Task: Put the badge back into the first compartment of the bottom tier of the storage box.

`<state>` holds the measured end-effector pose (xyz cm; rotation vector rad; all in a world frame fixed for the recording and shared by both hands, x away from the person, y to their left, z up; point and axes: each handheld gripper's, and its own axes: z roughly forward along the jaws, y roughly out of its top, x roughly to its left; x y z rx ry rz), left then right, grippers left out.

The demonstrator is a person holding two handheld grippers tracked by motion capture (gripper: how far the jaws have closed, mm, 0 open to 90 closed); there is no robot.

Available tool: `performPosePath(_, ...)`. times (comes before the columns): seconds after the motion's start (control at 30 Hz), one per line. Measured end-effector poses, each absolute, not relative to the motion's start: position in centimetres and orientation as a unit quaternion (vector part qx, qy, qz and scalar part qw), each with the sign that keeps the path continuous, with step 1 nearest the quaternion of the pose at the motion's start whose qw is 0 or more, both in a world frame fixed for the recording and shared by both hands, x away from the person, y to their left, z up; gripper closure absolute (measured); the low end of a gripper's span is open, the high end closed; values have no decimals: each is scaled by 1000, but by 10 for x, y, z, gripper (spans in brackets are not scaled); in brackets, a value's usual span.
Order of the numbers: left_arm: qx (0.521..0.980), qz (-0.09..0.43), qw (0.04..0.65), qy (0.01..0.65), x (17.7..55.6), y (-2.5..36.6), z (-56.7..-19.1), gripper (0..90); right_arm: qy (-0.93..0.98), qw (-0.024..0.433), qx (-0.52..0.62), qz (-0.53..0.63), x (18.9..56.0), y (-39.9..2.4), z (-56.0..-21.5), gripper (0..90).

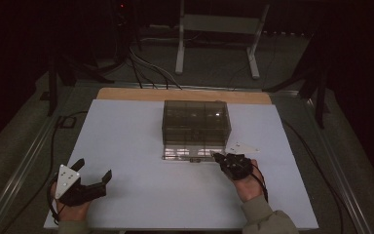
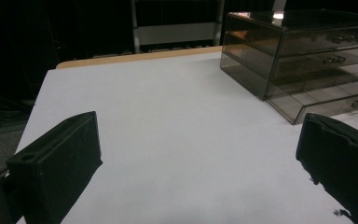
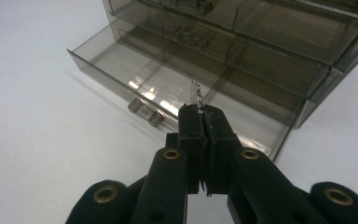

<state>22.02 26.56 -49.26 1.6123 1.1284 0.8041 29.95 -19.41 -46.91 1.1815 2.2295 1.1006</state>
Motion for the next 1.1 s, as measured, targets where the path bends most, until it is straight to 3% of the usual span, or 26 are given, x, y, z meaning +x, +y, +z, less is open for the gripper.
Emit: performPosePath(1.1, 665, 329, 487, 461, 222, 264, -493, 7, 789, 187, 424, 403, 321, -168, -460, 880)
